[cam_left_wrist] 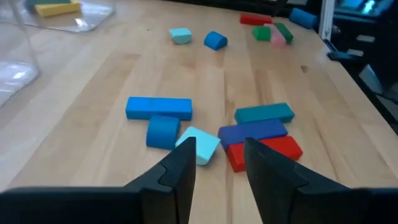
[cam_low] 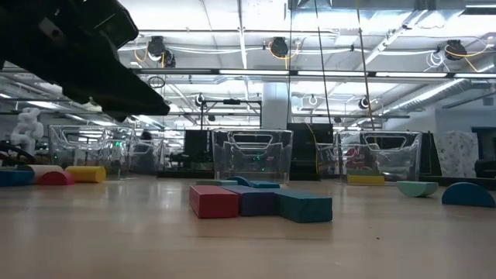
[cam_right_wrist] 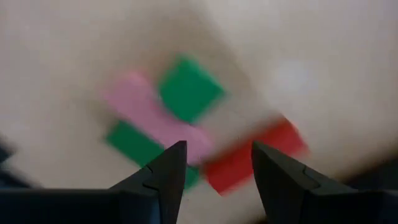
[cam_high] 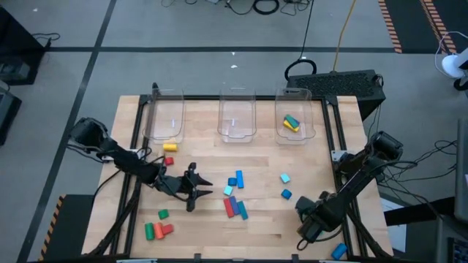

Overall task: Sort blocks by size
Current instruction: Put the red rectangular block into the right transparent bin

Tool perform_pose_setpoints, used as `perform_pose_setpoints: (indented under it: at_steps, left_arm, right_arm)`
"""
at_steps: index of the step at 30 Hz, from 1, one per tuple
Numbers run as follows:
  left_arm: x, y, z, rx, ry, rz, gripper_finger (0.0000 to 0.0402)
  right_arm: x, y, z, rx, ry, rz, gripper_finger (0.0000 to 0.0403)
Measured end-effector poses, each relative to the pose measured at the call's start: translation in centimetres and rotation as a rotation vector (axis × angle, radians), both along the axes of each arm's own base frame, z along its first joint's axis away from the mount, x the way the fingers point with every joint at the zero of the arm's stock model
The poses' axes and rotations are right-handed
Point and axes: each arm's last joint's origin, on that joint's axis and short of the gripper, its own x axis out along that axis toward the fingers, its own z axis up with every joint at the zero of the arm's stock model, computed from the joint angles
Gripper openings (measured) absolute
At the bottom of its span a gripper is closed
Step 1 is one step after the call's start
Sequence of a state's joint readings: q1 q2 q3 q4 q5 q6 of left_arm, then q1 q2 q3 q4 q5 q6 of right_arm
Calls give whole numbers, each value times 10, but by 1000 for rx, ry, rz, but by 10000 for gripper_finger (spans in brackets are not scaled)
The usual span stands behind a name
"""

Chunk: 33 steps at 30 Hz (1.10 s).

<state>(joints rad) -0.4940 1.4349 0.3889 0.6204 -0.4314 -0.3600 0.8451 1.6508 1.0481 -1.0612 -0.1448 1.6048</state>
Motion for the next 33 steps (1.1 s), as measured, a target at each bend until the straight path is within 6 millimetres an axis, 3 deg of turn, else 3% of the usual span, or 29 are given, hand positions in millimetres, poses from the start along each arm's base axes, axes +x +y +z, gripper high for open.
perform_pose_setpoints:
  at_steps: [3, 7, 18, 33]
  left_arm:
    - [0, 1, -1, -6, 2, 38, 136]
    - [0, 3, 0, 14, -6, 77, 136]
    - [3, 10, 1, 113, -16, 93, 136]
    - [4, 12, 0, 110, -15, 101, 136]
  right_arm:
    - [-9, -4, 1, -75, 92, -156, 167]
    - [-14, 1, 1, -93, 90, -240, 167]
    - [-17, 8, 0, -101, 42, -366, 167]
    - [-36, 11, -30, -108, -26, -478, 167]
